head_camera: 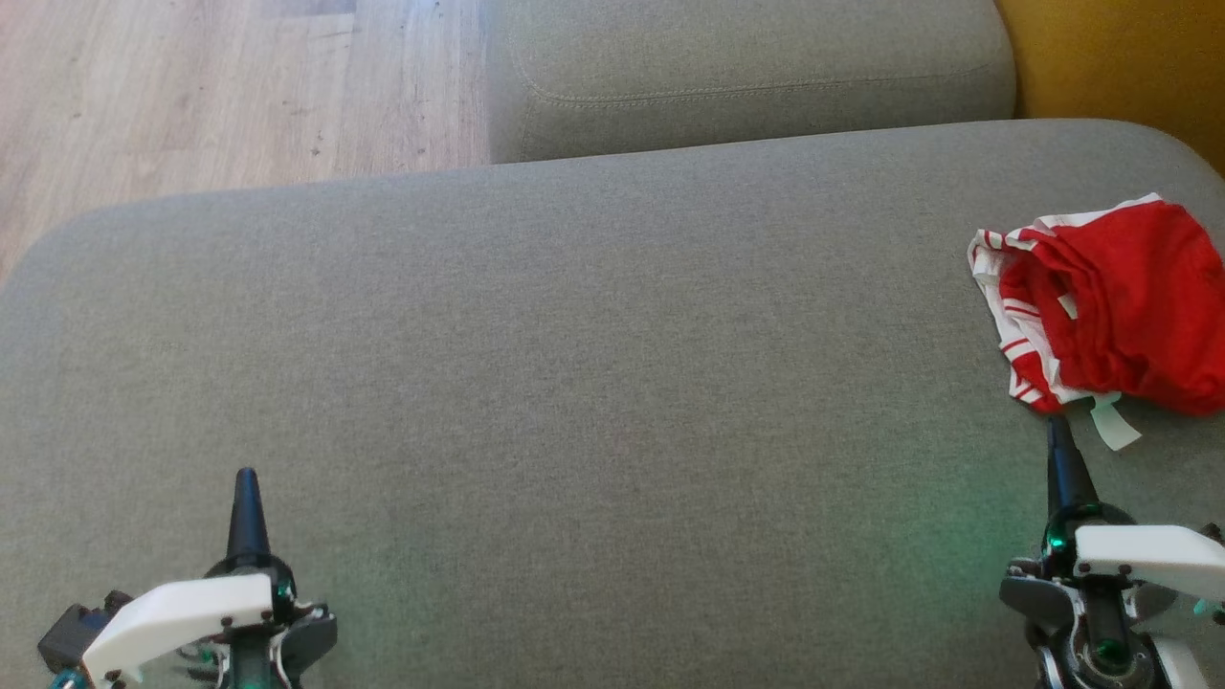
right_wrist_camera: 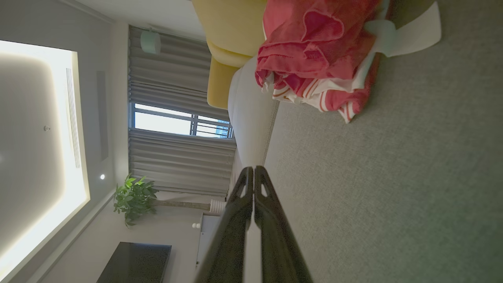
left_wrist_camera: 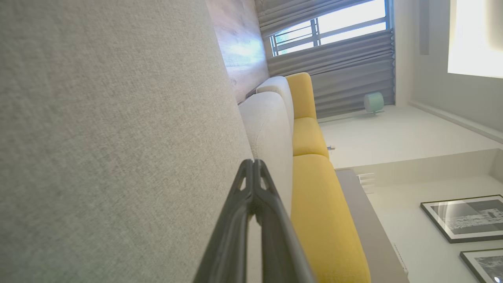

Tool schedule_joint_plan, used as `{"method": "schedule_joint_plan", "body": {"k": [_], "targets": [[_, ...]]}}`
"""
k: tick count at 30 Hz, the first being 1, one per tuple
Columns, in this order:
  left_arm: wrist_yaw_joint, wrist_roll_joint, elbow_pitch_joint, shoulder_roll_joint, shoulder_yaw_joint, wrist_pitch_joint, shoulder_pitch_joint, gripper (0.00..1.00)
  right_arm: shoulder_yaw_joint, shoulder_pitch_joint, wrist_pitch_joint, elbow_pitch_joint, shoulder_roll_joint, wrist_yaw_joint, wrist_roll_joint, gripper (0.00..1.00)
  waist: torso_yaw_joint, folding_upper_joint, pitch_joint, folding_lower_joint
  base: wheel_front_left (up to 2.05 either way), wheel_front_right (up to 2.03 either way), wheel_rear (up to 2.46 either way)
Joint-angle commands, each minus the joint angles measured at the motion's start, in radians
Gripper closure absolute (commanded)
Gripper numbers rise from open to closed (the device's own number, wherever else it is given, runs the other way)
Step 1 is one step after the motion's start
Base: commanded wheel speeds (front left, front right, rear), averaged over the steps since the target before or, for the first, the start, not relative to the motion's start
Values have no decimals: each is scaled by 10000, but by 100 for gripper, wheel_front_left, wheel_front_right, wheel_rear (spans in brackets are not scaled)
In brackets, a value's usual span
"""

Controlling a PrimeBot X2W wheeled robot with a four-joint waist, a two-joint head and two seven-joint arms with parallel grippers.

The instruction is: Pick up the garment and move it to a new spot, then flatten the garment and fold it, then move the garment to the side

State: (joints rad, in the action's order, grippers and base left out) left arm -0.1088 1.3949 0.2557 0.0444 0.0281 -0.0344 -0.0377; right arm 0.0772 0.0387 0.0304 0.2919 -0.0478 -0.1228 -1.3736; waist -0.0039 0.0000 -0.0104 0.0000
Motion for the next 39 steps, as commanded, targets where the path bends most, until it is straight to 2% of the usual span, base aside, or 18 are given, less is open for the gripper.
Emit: {"method": "schedule_joint_plan", "body": {"k": [1, 22, 39], "targets": [[-119, 283, -256, 129, 341, -88, -580, 100, -96, 597, 100, -420, -165, -66, -353, 100, 3, 0, 6, 0, 0, 0, 0], [-219, 2217, -107, 132, 761, -711, -695, 100, 185, 675, 682, -481, -157, -79, -2501, 100, 39, 0, 72, 0, 0, 0, 0], [-219, 2197, -106, 116, 784, -730, -697, 100, 224, 679, 714, -479, -130, -79, -2468, 100, 39, 0, 72, 0, 0, 0, 0]]}}
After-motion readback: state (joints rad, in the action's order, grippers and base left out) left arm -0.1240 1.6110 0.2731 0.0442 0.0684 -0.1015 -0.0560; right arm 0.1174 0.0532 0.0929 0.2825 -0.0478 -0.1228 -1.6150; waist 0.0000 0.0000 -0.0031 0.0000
